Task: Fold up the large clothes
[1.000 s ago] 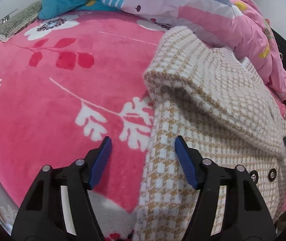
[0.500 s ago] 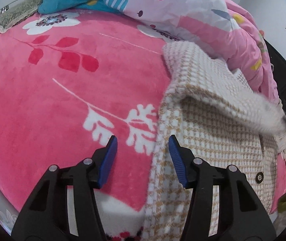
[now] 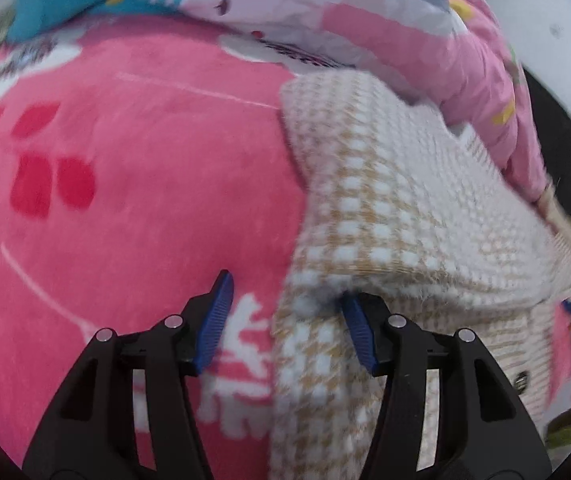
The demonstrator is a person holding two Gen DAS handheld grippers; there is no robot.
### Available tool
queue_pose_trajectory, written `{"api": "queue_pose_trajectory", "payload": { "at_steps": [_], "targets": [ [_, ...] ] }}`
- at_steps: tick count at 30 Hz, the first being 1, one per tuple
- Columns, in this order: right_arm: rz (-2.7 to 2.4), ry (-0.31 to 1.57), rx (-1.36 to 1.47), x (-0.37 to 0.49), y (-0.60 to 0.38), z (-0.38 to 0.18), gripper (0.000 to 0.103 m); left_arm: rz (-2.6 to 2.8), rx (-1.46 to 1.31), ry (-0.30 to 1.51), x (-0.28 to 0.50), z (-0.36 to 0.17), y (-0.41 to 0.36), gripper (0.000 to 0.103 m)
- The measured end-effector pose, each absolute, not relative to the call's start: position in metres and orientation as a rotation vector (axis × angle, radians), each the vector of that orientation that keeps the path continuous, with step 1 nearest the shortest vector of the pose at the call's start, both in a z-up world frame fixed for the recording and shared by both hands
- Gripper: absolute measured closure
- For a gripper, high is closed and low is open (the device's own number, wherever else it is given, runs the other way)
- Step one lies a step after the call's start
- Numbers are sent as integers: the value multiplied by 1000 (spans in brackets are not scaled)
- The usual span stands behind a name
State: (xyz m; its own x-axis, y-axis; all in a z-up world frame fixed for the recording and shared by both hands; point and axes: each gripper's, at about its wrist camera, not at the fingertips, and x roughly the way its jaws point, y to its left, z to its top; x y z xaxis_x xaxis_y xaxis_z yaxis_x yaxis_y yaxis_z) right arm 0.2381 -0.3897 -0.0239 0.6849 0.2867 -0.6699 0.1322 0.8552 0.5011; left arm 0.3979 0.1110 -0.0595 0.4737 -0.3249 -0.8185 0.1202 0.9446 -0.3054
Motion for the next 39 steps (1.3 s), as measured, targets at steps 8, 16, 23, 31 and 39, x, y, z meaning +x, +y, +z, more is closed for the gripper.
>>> {"api": "queue_pose_trajectory", "payload": {
  "at_steps": [8,16,23,31,39],
  "targets": [
    [64,820,503,219,-384,-28,55,-252,-102,848,375,14,103,89],
    [-3,828,616,190,-422,-50,55,-195,-145,1016,388,-44,131,87],
    [-51,760,907,179,-503,-75,40,-160,-143,1012,370,-31,133,70],
    [-92,688,1148,230,-559,-102,40,-166,-164,949,321,-10,129,59],
    [-251,556,835,221,-543,-32,93,-126,-106,972,315,-28,100,59]
  ]
}}
